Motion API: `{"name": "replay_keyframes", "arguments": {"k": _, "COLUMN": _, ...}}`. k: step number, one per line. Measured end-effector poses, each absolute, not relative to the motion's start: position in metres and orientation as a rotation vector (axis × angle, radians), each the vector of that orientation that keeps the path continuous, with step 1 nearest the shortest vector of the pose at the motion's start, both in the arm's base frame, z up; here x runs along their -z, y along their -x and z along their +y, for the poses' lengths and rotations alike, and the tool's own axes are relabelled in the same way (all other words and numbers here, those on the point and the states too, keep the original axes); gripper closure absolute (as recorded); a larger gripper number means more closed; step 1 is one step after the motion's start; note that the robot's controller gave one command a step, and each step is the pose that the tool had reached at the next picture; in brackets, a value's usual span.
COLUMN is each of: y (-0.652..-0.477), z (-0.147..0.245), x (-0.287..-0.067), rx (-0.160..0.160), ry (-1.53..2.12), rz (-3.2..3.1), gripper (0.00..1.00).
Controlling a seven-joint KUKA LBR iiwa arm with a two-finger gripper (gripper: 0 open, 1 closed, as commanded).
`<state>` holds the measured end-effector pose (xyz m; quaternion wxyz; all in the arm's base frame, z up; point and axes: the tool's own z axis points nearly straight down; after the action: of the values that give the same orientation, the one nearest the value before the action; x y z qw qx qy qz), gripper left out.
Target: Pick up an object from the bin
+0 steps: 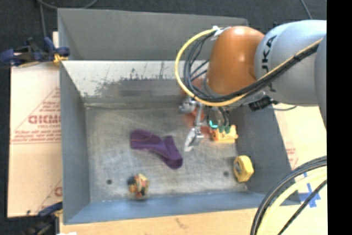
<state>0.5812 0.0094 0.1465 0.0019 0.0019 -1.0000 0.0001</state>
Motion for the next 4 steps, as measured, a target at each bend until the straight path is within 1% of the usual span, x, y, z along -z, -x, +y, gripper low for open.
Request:
{"name": "replay_keyframes", "arguments": {"k": 1, "y": -0.583, "z": 0.009, "x": -0.151, "rx": 0.0, "ry": -0.006, "rz": -3.145, "gripper": 0.0}}
{"name": "replay_keyframes", "arguments": {"k": 2, "y": -0.558, "z": 0.024, "x": -0.137, "rx": -0.001, "ry": 0.162, "rz": -3.146, "gripper": 0.0}}
{"name": "replay_keyframes", "arguments": {"k": 3, "y": -0.529, "z": 0.042, "x": -0.127, "rx": 0.003, "ry": 0.32, "rz": -3.122, "gripper": 0.0}}
{"name": "replay_keyframes", "arguments": {"k": 4, "y": -0.574, "z": 0.071, "x": -0.079, "rx": 0.006, "ry": 0.488, "rz": -3.098, "gripper": 1.0}}
